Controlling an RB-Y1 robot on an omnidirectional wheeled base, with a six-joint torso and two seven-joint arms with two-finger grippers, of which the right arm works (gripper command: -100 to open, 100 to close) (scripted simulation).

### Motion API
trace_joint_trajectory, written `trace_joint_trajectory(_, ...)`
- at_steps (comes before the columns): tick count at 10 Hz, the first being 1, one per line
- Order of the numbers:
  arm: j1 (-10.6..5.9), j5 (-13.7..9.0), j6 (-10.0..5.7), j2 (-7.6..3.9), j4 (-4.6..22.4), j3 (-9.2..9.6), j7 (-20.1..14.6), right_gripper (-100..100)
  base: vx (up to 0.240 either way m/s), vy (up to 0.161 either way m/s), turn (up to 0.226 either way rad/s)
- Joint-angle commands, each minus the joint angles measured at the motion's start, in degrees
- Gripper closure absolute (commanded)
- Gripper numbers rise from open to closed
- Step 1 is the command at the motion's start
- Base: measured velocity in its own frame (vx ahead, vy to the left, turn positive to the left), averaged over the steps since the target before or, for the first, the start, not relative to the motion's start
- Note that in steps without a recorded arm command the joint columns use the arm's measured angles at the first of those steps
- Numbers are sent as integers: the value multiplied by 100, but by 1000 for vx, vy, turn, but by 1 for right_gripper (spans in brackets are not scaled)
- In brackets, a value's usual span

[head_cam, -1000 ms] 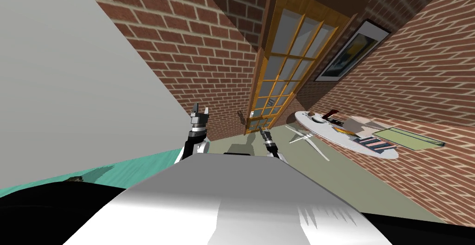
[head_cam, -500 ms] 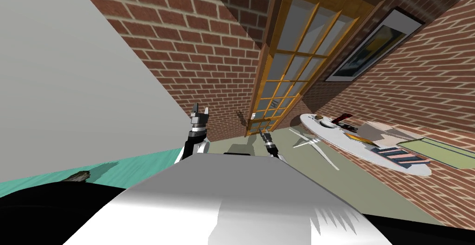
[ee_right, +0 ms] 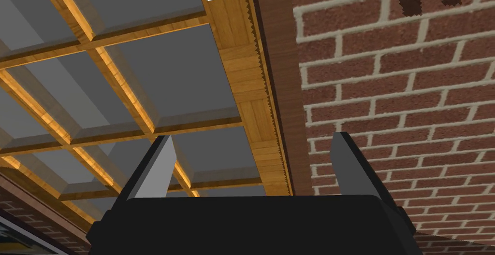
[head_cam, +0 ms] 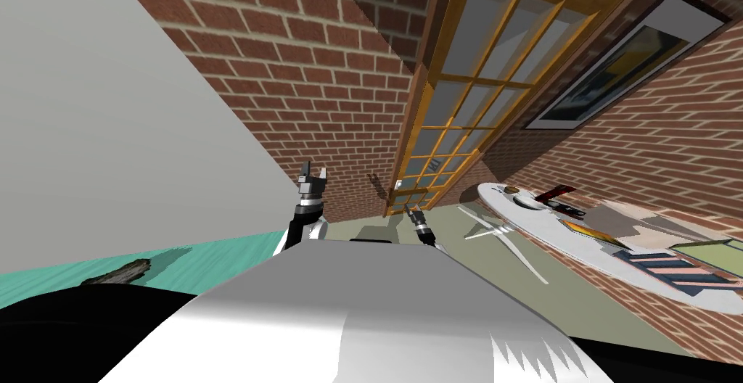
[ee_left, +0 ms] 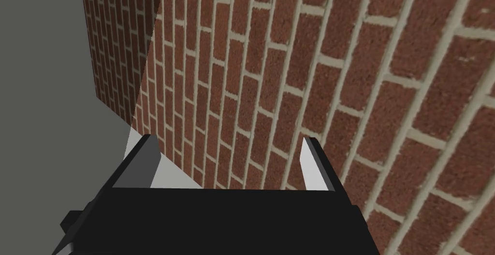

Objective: Pull the door open

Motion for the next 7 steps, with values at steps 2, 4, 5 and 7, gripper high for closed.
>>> trace_joint_trajectory(2, -99, 59, -121, -41, 341, -57, 272, -100, 112, -49, 68)
trace_joint_trajectory(4, -162, 96, -205, -62, 566, -94, 439, -100, 83, -34, 62)
trace_joint_trajectory(5, -188, 111, -239, -70, 659, -109, 509, -100, 69, -25, 46)
trace_joint_trajectory(7, -237, 140, -305, -87, 839, -138, 642, -100, 84, -49, 60)
